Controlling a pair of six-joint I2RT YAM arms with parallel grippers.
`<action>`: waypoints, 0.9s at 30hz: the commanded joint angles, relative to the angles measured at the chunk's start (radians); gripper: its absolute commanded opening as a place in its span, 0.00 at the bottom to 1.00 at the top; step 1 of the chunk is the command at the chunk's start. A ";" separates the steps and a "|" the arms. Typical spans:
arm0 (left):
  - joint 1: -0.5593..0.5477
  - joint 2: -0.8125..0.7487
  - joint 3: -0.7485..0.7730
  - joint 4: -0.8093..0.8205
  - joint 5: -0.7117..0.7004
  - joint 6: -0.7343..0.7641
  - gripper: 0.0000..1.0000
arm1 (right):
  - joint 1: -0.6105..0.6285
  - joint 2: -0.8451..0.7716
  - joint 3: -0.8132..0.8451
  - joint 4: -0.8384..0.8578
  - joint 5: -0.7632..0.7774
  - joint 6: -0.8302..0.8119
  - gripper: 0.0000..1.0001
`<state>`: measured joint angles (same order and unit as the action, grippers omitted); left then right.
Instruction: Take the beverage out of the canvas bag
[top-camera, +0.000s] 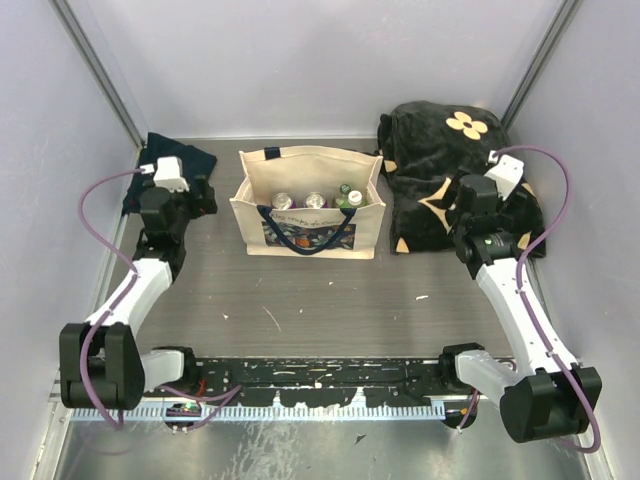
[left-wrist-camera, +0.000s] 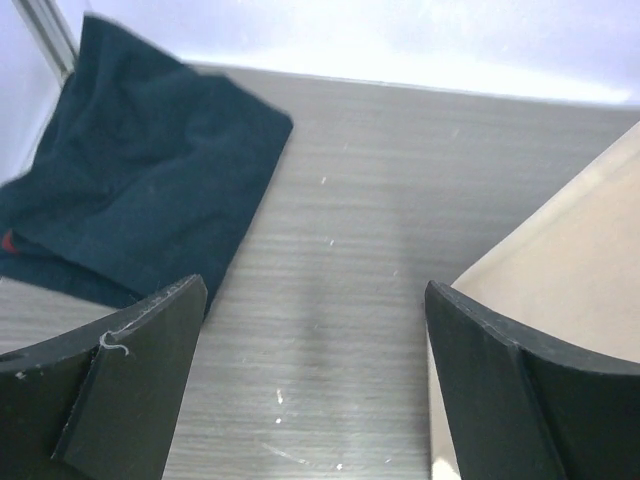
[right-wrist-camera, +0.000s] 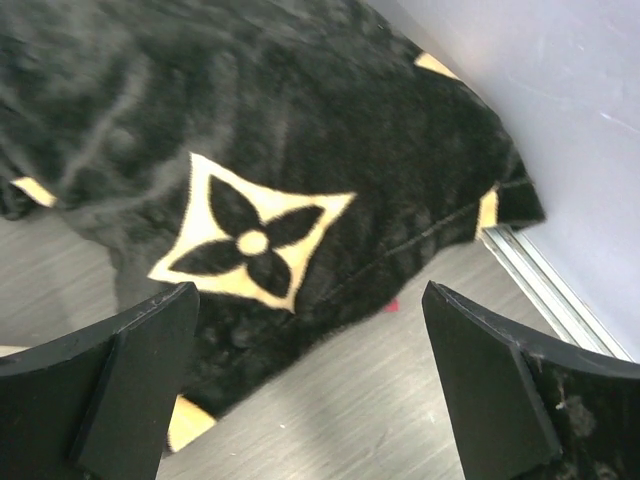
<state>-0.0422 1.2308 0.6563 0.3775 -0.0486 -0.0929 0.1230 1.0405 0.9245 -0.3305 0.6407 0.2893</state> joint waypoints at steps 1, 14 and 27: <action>-0.009 -0.068 0.096 -0.141 0.056 -0.065 0.98 | 0.002 -0.014 0.109 0.106 -0.113 -0.033 1.00; -0.033 -0.094 0.341 -0.388 0.250 -0.142 0.98 | 0.221 0.025 0.303 0.163 -0.189 -0.163 0.44; -0.038 -0.160 0.345 -0.434 0.393 -0.169 0.00 | 0.256 0.102 0.362 0.241 -0.475 -0.171 0.01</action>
<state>-0.0750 1.0901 0.9730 -0.0193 0.2775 -0.2550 0.3717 1.1072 1.2201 -0.1471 0.3145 0.1257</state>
